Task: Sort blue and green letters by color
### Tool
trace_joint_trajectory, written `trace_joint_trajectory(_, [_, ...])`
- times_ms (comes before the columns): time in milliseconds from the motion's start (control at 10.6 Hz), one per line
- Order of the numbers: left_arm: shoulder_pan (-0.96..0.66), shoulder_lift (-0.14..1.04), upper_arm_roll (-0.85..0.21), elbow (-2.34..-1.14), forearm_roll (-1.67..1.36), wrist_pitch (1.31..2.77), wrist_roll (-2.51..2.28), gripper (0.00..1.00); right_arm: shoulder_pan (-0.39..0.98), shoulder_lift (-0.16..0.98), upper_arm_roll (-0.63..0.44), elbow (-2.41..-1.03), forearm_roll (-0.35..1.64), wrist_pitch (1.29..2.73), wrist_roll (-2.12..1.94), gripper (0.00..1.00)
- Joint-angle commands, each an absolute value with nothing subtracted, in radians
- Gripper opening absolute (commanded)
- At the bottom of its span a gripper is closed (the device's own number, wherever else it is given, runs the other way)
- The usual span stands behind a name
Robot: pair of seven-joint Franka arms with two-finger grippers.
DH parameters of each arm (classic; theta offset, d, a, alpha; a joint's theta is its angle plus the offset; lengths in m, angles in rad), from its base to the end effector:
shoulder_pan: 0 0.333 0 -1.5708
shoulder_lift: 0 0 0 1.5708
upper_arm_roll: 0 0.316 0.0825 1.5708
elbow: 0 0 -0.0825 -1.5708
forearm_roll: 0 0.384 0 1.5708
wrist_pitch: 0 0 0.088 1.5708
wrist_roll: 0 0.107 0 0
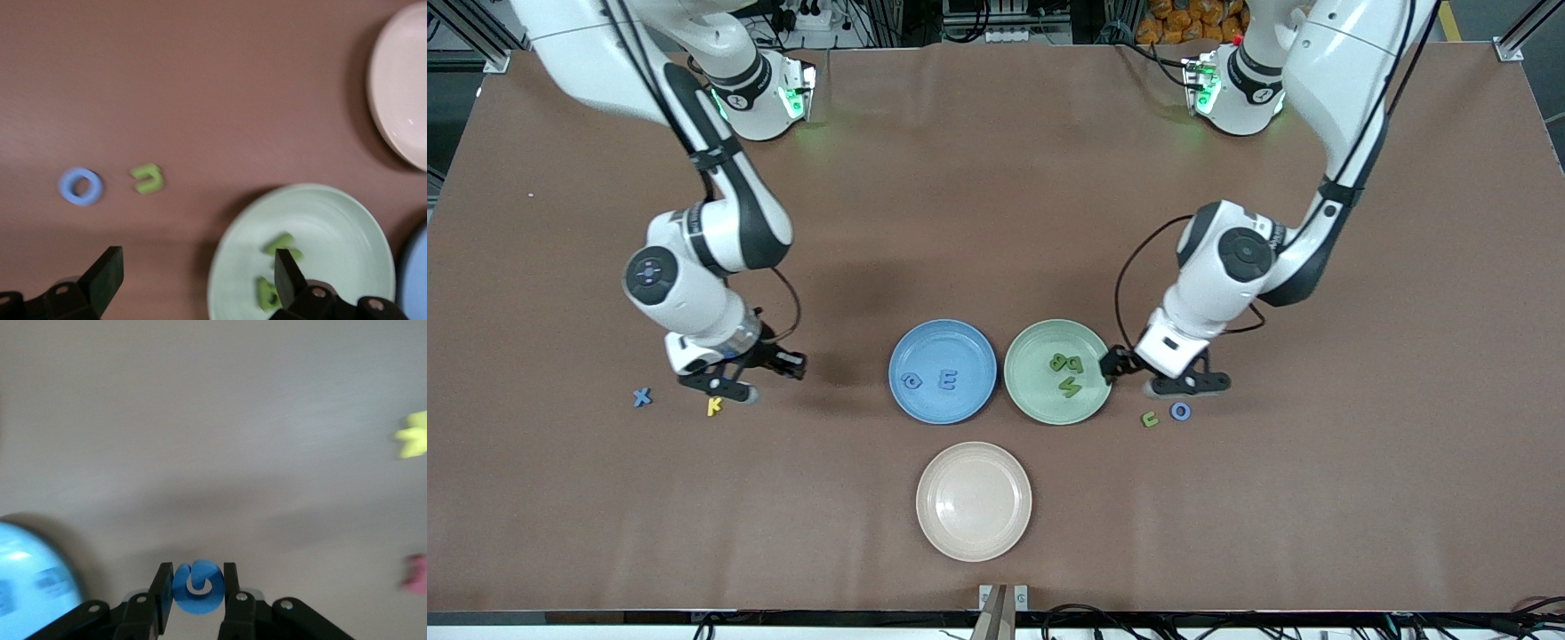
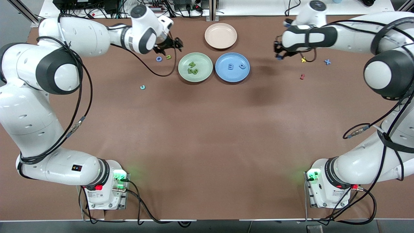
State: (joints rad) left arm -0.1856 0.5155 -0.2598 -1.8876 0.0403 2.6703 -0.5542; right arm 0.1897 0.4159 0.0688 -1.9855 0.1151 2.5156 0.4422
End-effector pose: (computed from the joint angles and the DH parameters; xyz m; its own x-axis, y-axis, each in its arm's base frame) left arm 0.6019 -0.2739 0.2691 0.9718 0.1453 0.1857 0.1004 -0.9676 0.2316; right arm 0.6027 0.1565 0.2651 0.9585 -0.2802 0.0532 -0.2705 -0.9523 -0.1414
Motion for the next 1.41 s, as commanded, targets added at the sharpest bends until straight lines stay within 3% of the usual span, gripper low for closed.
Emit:
trace_joint_trajectory(0, [-0.19,0.573,-0.181,-1.813,0.015,2.626,-0.563,1.0,0.337,0.507,0.061,-1.849,0.237,2.508,0.475,0.09])
trace_joint_trajectory(94, [-0.192,0.61,-0.173,-1.772,0.018,2.587,-0.571,1.0,0.378,0.535,0.061,-1.81,0.241,2.51,0.509,0.09])
trace_joint_trajectory(282, [-0.196,0.682,-0.154,-1.621,0.025,2.397,-0.571,0.85,0.452,0.612,0.061,-1.743,0.236,2.534,0.575,0.09])
trace_joint_trajectory(471, [-0.206,0.736,-0.15,-1.53,0.021,2.319,-0.597,0.79,0.497,0.637,0.061,-1.735,0.245,2.581,0.601,0.13])
trace_joint_trajectory(659, [-0.209,0.755,-0.15,-1.496,0.025,2.283,-0.598,0.76,0.505,0.635,0.066,-1.733,0.229,2.586,0.704,1.0])
trace_joint_trajectory(941, [-0.247,0.798,-0.123,-1.434,0.035,2.224,-0.6,0.76,0.438,0.595,0.066,-1.744,0.196,2.522,0.565,1.0])
trace_joint_trajectory(1318, [-0.27,0.816,-0.112,-1.431,0.074,2.224,-0.598,0.72,0.218,0.528,0.064,-1.747,0.088,2.292,0.291,1.0])
